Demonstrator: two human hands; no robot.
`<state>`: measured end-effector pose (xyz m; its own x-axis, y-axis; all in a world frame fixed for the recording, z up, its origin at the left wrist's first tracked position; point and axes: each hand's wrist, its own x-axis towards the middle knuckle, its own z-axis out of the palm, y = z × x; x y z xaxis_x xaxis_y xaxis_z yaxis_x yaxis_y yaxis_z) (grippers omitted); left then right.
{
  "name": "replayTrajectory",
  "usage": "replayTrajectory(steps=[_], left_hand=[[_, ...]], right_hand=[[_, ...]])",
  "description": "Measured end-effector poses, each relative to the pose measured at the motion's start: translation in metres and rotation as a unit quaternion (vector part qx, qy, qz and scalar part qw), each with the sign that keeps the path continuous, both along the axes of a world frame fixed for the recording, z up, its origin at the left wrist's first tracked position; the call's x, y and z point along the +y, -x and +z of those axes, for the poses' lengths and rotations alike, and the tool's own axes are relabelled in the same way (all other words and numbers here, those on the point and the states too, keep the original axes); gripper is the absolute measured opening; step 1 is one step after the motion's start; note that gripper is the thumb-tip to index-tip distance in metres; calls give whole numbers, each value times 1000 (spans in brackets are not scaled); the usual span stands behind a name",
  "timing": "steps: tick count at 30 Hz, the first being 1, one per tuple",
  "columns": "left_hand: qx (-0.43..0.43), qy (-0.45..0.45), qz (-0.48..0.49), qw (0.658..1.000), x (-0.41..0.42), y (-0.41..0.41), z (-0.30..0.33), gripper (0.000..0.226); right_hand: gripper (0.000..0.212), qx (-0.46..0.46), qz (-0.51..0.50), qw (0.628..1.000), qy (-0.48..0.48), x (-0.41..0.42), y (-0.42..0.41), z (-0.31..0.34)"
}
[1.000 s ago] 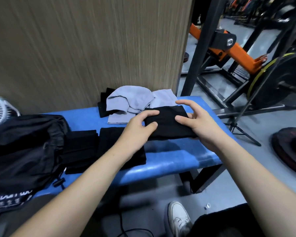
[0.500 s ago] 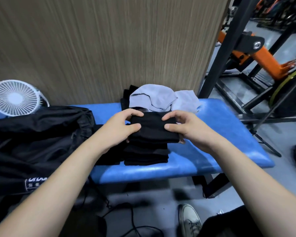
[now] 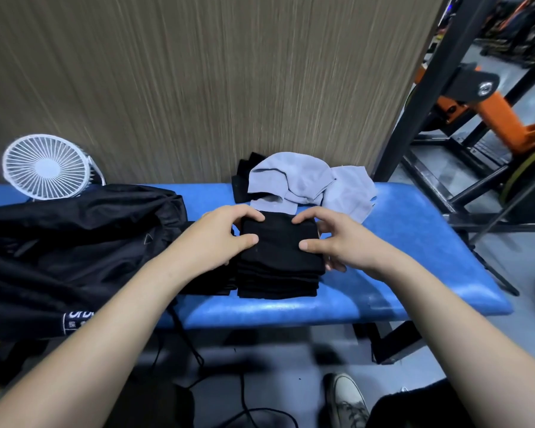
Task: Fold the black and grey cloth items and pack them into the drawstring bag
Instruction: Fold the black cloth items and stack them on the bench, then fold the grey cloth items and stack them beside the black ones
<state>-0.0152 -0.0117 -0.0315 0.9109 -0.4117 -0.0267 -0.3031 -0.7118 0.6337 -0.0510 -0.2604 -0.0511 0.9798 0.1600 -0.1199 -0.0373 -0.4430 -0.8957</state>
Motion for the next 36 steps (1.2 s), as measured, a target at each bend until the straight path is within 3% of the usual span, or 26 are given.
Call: replayTrajectory(steps=[6,9,12,14,18,22,30,33,36], left_hand=[[-15,-59,-28,998,4,1,-3,28],[-40,-42,-9,998,5,0,-4,29],[-108,-16,7,994,-1,3,-7,35],[-146,-30,-22,989,-6,5,-10,47],[-159,-158,-137,965,-7,3,-23,83],[-122,-202,-161,958,-2,-3,-34,88],[-108,-234,-163,952,8,-6,-44,89],[-105,-176,-164,965,9,-11,-44,94],[-104,-55,-142,983,7,-18,-36,86]], right_hand=[[37,-54,10,991,119,-2,0,-5],[37,-147,-36,967,203,-7,-4,-3],[40,-219,-50,952,208,-9,-2,-2],[57,-239,-9,942,237,-6,-2,-5],[99,-202,85,934,283,5,-1,-15],[123,-156,139,921,329,9,-1,-28],[108,-123,161,919,339,13,-1,-38],[105,-129,151,930,308,10,-4,-40],[97,-116,115,971,176,3,-7,-31]])
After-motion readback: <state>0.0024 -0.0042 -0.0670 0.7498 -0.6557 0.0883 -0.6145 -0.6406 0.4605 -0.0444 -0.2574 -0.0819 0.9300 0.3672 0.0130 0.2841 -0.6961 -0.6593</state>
